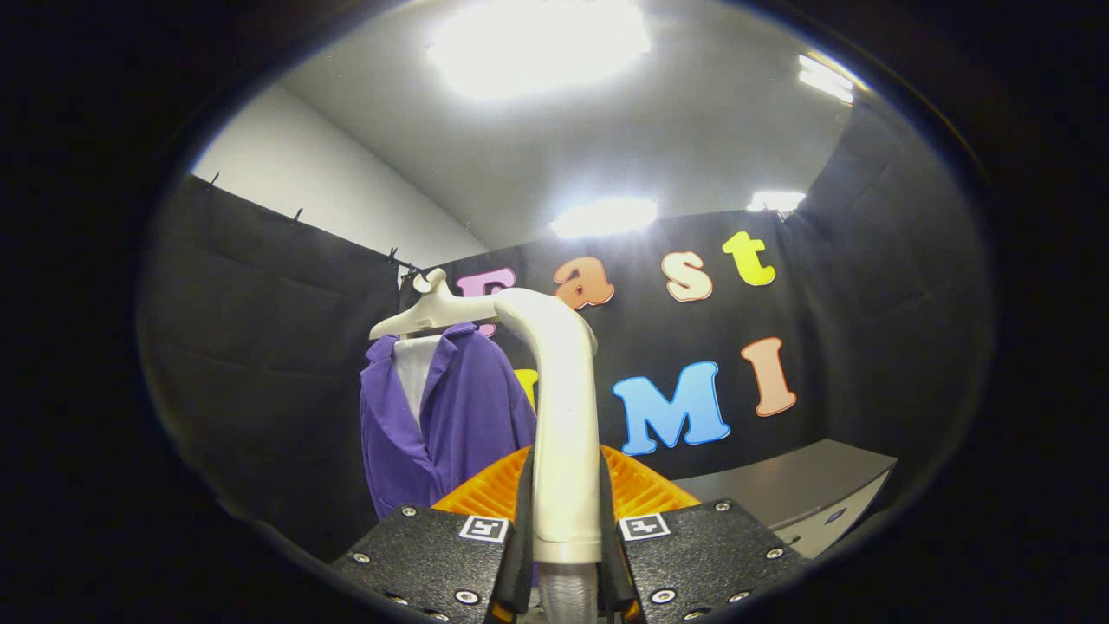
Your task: Iron the clothes twice with a garment steamer, once on the left side and once on the right side.
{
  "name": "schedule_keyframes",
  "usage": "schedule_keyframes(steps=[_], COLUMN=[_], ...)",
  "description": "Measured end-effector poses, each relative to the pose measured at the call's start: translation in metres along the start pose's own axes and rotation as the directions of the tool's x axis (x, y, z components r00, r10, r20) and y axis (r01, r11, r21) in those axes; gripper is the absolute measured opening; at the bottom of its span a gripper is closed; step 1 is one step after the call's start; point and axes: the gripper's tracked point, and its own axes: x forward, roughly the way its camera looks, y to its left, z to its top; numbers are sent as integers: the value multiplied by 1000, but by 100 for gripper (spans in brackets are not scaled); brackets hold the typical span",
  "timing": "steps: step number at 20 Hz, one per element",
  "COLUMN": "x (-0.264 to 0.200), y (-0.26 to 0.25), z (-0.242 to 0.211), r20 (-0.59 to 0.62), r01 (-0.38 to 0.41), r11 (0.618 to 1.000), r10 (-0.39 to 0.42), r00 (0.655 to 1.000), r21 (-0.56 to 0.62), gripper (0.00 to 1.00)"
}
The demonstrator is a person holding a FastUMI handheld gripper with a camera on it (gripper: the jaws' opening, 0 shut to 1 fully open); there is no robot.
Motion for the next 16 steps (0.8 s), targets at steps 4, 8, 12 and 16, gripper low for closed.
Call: schedule_keyframes(steps=[4,8,12,16], x=[33,68,84,83], y=[40,74,94,104], z=[1,-7,-31,-63], r20=[0,-7,-66,-128], r01=[-39,-69,-80,-100], r11=[998,993,986,983], r10=[39,69,71,81], r00=[999,998,995,989], r21=[-42,-92,-143,-156], gripper=[32,32,32,32])
